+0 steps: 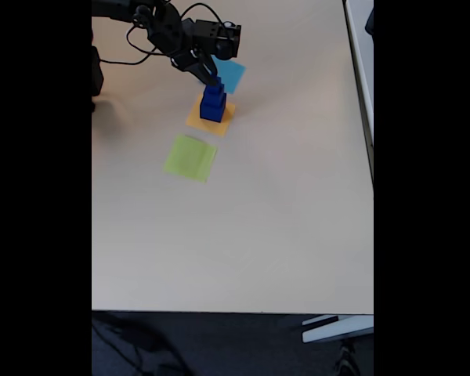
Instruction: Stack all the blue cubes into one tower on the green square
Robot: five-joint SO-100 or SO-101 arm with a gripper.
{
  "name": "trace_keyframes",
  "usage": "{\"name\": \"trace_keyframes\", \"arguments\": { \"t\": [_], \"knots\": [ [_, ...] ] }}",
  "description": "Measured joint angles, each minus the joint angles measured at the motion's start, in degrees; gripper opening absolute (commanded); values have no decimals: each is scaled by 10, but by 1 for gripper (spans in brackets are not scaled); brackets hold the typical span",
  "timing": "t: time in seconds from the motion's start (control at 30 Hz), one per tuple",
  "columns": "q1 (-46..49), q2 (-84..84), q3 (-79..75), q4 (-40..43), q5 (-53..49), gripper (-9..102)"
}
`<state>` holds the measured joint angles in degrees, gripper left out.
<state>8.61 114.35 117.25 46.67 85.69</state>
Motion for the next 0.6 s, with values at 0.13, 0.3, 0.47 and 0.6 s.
{"name": "trace_keyframes", "arguments": {
  "t": [0.13,0.3,0.47,0.6],
  "knots": [
    [2,0,-1,4,-1,9],
    [1,-3,-4,5,-1,9],
    [1,-3,-4,10,-1,10],
    [1,-3,-4,10,-1,10]
  ]
}}
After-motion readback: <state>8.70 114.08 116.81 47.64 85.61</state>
